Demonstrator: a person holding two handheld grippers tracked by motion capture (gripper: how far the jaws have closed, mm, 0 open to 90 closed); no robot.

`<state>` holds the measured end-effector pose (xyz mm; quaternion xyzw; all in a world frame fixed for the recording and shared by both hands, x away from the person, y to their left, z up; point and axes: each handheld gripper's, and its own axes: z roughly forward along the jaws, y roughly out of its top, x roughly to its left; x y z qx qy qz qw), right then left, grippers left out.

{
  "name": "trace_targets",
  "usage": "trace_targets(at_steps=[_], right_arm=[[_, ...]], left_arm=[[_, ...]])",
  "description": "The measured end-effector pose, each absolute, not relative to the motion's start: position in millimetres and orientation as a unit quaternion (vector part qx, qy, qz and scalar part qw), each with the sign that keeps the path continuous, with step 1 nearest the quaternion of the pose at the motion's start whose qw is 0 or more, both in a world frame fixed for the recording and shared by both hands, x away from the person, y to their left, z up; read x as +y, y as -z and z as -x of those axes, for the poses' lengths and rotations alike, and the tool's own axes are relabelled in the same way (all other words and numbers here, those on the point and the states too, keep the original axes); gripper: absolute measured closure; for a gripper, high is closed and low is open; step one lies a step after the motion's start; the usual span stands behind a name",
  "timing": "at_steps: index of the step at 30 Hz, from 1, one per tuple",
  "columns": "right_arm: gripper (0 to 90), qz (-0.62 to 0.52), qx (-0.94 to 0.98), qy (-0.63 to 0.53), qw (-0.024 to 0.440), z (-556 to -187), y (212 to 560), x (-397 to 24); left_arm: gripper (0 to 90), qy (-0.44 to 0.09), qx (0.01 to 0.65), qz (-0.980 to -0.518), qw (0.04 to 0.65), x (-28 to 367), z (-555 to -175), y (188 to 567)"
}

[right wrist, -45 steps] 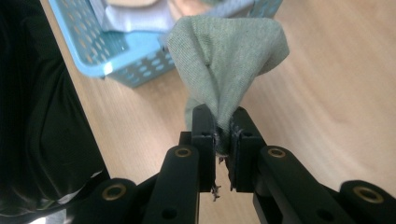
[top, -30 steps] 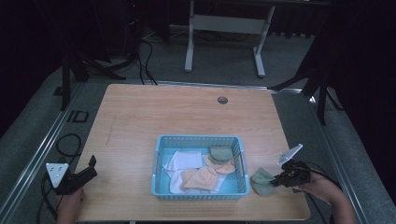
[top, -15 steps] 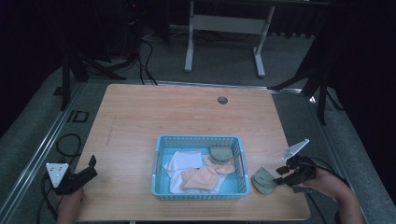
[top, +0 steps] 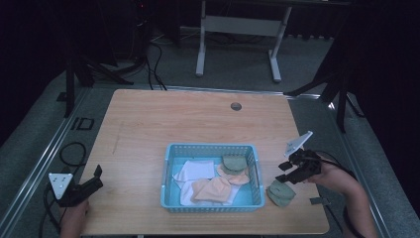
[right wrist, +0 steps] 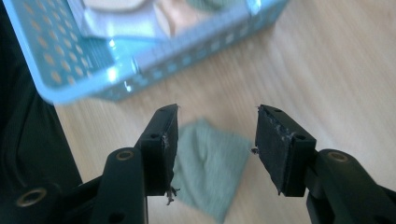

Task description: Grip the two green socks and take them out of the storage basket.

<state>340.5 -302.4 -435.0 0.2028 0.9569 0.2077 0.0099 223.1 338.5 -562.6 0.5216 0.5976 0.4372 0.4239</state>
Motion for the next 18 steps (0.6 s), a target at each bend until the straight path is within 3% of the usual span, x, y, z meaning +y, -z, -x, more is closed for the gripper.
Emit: trace_targets(at_steps=[10, 18], right_arm=[[48.2, -0.152, 0.966, -0.21, 0.008, -352, 422, -255], [46.2, -0.116, 0.976, -0.185, -0.009, -366, 435, -209]], left_arm=[[0.5, -0.436, 0.598, -0.522, 0.425, 339, -223, 563], [0.5, -0.436, 0.597, -0.521, 0.427, 339, -223, 563]])
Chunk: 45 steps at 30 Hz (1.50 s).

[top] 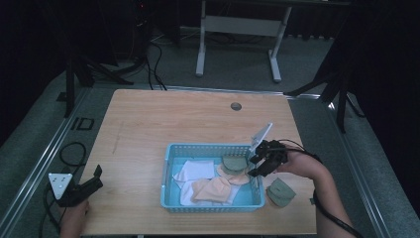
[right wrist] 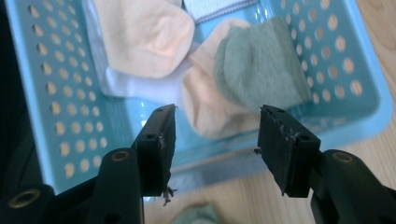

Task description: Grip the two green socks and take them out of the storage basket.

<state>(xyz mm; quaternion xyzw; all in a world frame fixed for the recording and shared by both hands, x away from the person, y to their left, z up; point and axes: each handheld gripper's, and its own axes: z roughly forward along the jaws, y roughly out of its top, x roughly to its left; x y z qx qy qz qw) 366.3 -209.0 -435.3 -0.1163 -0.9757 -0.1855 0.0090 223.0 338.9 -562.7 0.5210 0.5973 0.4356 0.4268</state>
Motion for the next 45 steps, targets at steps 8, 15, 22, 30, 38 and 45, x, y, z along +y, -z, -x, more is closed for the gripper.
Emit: trace_targets(at_steps=[8, 15, 22, 30, 38, 45], right_arm=[[45.0, 0.107, -0.978, 0.176, 0.014, -375, 450, -184], [42.2, 0.112, -0.979, 0.17, 0.006, -381, 461, -172], [47.8, 0.113, -0.982, 0.154, -0.001, -385, 478, -161], [50.8, 0.105, -0.988, 0.114, -0.004, -387, 491, -150], [64.6, 0.1, -0.991, 0.086, -0.02, -386, 500, -144], [78.2, 0.093, -0.992, 0.083, -0.026, -386, 492, -143]], left_arm=[[0.5, -0.436, 0.596, -0.522, 0.427, 339, -223, 563], [0.5, -0.435, 0.596, -0.522, 0.428, 339, -223, 563], [0.5, -0.435, 0.596, -0.522, 0.428, 339, -223, 563], [0.5, -0.436, 0.595, -0.522, 0.428, 339, -223, 563], [0.5, -0.436, 0.596, -0.522, 0.428, 339, -223, 563], [0.5, -0.436, 0.595, -0.522, 0.428, 339, -223, 563]])
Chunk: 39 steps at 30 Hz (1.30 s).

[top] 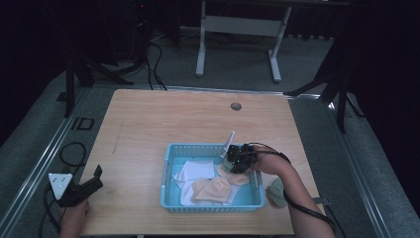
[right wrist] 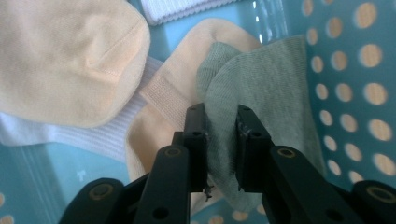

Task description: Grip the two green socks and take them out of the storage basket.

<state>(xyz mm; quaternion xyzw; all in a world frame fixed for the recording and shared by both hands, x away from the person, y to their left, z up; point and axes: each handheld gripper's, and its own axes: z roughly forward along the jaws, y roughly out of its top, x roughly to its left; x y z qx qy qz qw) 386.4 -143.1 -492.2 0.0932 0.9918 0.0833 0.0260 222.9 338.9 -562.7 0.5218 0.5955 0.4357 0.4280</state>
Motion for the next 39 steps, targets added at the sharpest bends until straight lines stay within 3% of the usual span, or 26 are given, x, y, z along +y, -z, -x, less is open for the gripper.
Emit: trace_targets(at_steps=[21, 30, 39], right_arm=[[79.3, -0.067, 0.983, -0.164, 0.053, -368, 415, -155], [79.3, -0.08, 0.977, -0.182, 0.077, -366, 384, -183], [79.3, -0.118, 0.975, -0.166, 0.093, -373, 379, -220]], left_arm=[[0.5, -0.436, 0.596, -0.521, 0.427, 339, -223, 563], [0.5, -0.437, 0.597, -0.521, 0.426, 338, -223, 563], [0.5, -0.437, 0.597, -0.521, 0.426, 339, -223, 563]])
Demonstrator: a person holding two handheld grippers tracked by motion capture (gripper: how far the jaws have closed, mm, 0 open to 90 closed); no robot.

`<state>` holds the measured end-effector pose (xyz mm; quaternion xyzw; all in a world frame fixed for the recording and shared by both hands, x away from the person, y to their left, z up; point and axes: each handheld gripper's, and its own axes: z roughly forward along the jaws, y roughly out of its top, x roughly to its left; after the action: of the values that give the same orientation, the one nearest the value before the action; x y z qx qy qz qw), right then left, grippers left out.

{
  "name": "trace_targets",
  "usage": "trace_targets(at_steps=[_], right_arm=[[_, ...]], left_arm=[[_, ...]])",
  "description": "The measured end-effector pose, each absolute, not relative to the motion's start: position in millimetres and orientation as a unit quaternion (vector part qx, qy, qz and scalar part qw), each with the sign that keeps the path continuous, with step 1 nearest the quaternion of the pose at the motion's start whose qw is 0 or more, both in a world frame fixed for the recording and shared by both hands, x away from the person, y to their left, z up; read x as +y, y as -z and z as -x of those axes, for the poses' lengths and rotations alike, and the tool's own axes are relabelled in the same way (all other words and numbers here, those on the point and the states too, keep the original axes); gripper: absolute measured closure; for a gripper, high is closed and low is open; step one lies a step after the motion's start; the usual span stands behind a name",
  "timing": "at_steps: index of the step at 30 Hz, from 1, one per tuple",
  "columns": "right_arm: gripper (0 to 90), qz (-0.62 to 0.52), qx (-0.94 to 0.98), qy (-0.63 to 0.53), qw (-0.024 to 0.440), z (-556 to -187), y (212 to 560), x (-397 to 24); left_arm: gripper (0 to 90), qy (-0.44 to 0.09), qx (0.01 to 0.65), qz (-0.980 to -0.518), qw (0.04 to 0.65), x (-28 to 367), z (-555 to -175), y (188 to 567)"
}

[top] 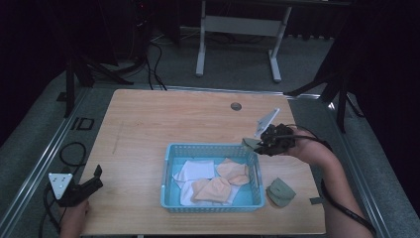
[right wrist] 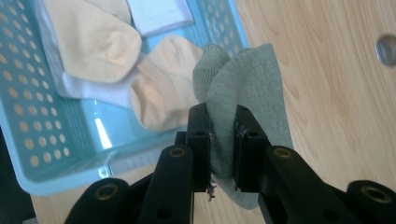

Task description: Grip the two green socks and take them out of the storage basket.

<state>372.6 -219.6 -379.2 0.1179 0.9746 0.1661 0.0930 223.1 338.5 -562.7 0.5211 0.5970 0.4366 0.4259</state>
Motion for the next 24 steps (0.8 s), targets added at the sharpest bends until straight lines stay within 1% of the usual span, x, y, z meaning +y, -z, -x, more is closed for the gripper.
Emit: trace_targets(at_steps=[3, 4, 6, 10, 12, 15, 17, 20, 24], right_arm=[[79.3, -0.13, 0.973, -0.163, 0.094, -375, 380, -229], [79.2, -0.143, 0.972, -0.159, 0.097, -378, 383, -239], [79.2, -0.152, 0.971, -0.158, 0.095, -380, 386, -248], [79.2, -0.173, 0.969, -0.146, 0.099, -385, 399, -265], [79.2, -0.185, 0.968, -0.14, 0.094, -388, 408, -272], [79.2, -0.193, 0.967, -0.138, 0.093, -390, 417, -277], [79.2, -0.201, 0.966, -0.134, 0.094, -392, 433, -280], [79.1, -0.21, 0.964, -0.135, 0.093, -394, 449, -284], [79.0, -0.215, 0.966, -0.126, 0.074, -394, 470, -284]], left_arm=[[0.5, -0.437, 0.597, -0.521, 0.426, 339, -223, 563], [0.5, -0.437, 0.597, -0.521, 0.426, 339, -223, 563], [0.5, -0.437, 0.596, -0.521, 0.426, 338, -223, 563], [0.5, -0.438, 0.596, -0.521, 0.426, 338, -223, 563], [0.5, -0.438, 0.596, -0.521, 0.426, 338, -223, 563], [0.5, -0.438, 0.596, -0.521, 0.426, 338, -223, 563], [0.5, -0.438, 0.596, -0.521, 0.426, 338, -223, 563], [0.5, -0.438, 0.596, -0.521, 0.426, 338, -223, 563], [0.5, -0.437, 0.596, -0.521, 0.426, 338, -223, 563]])
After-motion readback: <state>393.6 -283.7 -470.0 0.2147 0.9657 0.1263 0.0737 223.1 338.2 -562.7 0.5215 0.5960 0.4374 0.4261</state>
